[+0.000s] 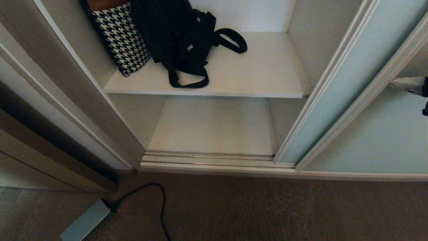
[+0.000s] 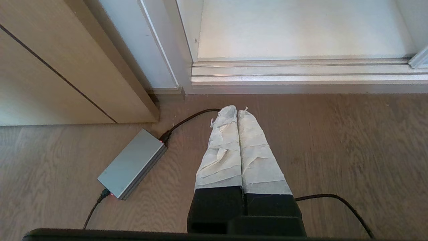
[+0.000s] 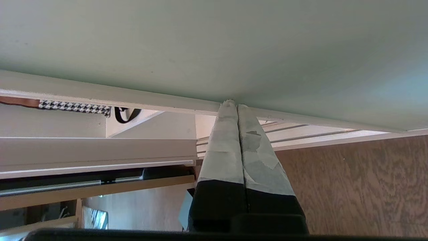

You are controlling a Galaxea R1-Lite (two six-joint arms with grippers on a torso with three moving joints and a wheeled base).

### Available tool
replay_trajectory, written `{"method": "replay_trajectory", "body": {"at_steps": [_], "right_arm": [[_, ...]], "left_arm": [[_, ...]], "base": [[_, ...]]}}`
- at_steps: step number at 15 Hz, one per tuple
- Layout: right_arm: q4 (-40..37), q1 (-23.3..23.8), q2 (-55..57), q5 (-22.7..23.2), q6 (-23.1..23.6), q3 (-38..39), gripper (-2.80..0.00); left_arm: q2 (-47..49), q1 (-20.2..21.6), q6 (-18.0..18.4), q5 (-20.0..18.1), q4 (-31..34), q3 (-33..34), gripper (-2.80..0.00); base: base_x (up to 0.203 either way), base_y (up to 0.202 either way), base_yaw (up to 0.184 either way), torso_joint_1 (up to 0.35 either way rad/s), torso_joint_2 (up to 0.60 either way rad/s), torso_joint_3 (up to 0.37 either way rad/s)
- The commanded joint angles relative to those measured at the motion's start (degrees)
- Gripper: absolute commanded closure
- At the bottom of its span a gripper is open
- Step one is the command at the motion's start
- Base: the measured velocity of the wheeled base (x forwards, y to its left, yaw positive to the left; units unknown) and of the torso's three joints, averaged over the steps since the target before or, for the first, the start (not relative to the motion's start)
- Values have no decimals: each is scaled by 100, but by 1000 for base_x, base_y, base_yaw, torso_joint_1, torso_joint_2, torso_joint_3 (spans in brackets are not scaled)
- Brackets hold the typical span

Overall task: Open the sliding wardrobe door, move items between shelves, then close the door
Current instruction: Close the door

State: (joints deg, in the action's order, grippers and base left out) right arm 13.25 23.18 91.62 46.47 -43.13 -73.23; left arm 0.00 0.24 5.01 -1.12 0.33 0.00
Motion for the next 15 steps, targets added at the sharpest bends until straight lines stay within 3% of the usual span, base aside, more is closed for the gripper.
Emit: {"method": "replay_trajectory", "body": {"at_steps": [1,5,9,13,15], "right_arm": [[19,-202,-118,41,-12,59,0],[31,-907,-238,-35,2,218,0],[473,-1937,-417,-715,22,675,0],[644,-2038,-1566,-784,-36,1043,0],[675,-1811,-1828,-1063,-37,1110,0]], "left_arm": [[9,2,0,7,2,0,0],[9,2,2,-2,2,0,0],[9,2,0,-2,2,0,0],[9,2,0,5,2,0,0],[9,2,6,2,2,0,0]], "base": [[0,0,0,0,0,0],[0,0,0,0,0,0],[0,0,0,0,0,0],[0,0,0,0,0,0],[0,0,0,0,0,0]]}}
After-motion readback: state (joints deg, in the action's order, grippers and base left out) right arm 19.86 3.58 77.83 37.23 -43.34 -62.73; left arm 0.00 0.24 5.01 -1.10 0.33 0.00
